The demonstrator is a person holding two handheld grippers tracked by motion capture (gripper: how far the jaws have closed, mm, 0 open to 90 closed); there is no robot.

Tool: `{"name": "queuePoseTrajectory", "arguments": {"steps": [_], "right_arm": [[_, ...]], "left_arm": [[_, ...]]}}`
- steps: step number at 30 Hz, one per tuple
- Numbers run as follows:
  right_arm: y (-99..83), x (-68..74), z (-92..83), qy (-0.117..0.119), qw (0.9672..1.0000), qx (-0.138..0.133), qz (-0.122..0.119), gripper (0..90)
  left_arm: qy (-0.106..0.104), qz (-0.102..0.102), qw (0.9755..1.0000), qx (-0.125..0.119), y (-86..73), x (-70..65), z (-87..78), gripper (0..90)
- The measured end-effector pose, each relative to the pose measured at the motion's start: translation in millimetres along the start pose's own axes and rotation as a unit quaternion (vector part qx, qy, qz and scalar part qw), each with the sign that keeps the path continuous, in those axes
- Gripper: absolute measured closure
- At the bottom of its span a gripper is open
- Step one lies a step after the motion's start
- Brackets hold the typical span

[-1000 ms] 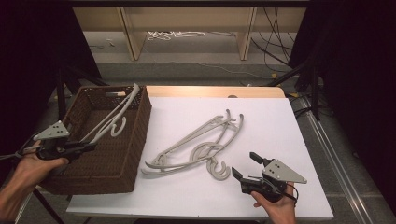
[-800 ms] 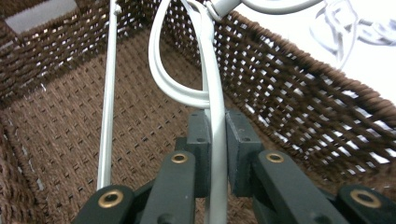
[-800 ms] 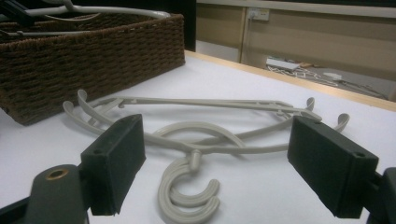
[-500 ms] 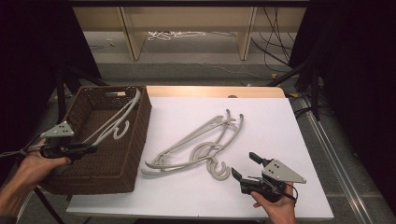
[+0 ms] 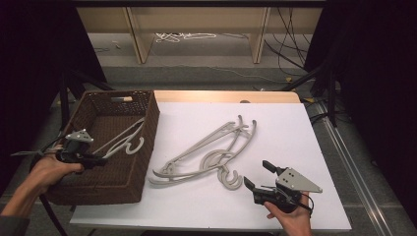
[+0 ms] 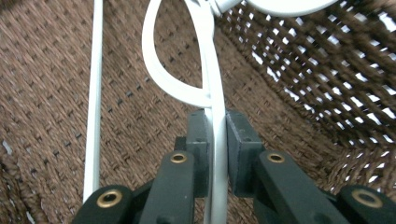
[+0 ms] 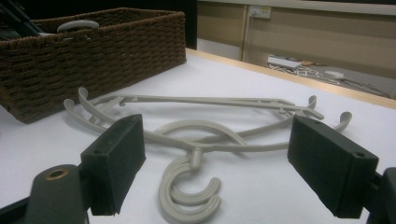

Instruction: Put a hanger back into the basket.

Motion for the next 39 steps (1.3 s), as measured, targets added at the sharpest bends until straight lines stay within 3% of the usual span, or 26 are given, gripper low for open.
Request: {"name": "queuePoseTrajectory", "arguments": {"steps": [1,2,5,6,9,11,14,17,19,20,21,25,27,29,32,35,39], "right_arm": [[0.1,-1.0,-0.9,-0.007,1.0000,0.002,-0.005,20.0],[0.3,-0.7,-0.9,-0.006,1.0000,0.002,-0.005,20.0],[0.5,-0.6,-1.2,-0.005,1.0000,0.002,-0.005,20.0],[0.4,-0.9,-1.5,-0.006,1.0000,0.002,-0.004,19.9],[-0.1,-1.6,-1.4,-0.008,1.0000,0.005,-0.004,20.0],[0.2,-1.4,-1.2,-0.009,0.9999,0.003,-0.004,20.0],[0.4,-1.5,-1.3,-0.009,0.9999,0.003,-0.005,19.9],[0.0,-1.9,-1.3,-0.009,0.9999,0.003,-0.004,19.9],[0.4,-1.5,-1.7,-0.008,1.0000,0.002,-0.004,19.9],[0.4,-1.5,-2.1,-0.008,0.9999,0.004,-0.005,19.9],[0.5,-1.3,-2.1,-0.008,1.0000,0.003,-0.005,19.9],[0.3,-1.3,-3.0,-0.009,0.9999,0.008,-0.005,19.8],[1.8,-0.1,-1.1,-0.003,1.0000,-0.006,0.000,19.8],[1.9,-0.6,-2.3,-0.005,1.0000,-0.004,-0.001,19.8],[2.3,-1.4,-3.0,-0.008,1.0000,-0.004,-0.002,19.6],[2.5,-1.7,-4.6,-0.009,1.0000,0.000,-0.004,19.5],[3.0,-1.4,-4.6,-0.010,0.9999,-0.001,-0.002,19.3]], "left_arm": [[0.004,-0.011,0.9999,-0.004,1.0,-0.3,1.6,80.5],[0.002,0.000,0.9999,0.015,-0.7,1.7,-1.2,79.9],[0.013,-0.015,0.9998,0.005,0.6,3.4,-3.9,74.7],[0.026,-0.018,0.9995,-0.006,2.1,3.9,-5.6,71.3],[0.029,-0.038,0.9985,-0.025,6.3,5.3,-13.2,62.4],[0.044,-0.054,0.9958,-0.059,12.9,5.5,-18.4,56.4],[0.049,-0.060,0.9937,-0.081,19.4,2.2,-26.1,47.2],[0.059,-0.046,0.9926,-0.096,32.3,-13.9,-37.1,41.0],[0.062,-0.039,0.9905,-0.117,42.1,-26.3,-42.3,38.7],[0.062,-0.039,0.9905,-0.117,42.1,-26.3,-42.3,38.0],[0.059,-0.047,0.9848,-0.156,55.5,-41.4,-46.4,37.4],[0.048,-0.024,0.9803,-0.190,75.0,-72.0,-50.6,35.0],[0.042,-0.017,0.9797,-0.195,81.2,-87.2,-48.1,33.1],[0.024,0.006,0.9808,-0.194,87.1,-109.5,-40.4,28.0],[0.010,0.029,0.9803,-0.195,93.4,-134.8,-33.7,27.7],[0.001,0.042,0.9779,-0.205,101.2,-152.8,-27.8,26.1],[-0.018,0.038,0.9726,-0.229,114.2,-172.1,-16.5,23.2]]}}
Point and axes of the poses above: each handheld gripper's, and its own axes: z roughly forward along the jaws, y roughly out of its top, x roughly to its left, the point moved 7 cm from there along z, roughly forward along the jaws, and after that the axes turned 5 degrees about x, right-handed, at the moved point
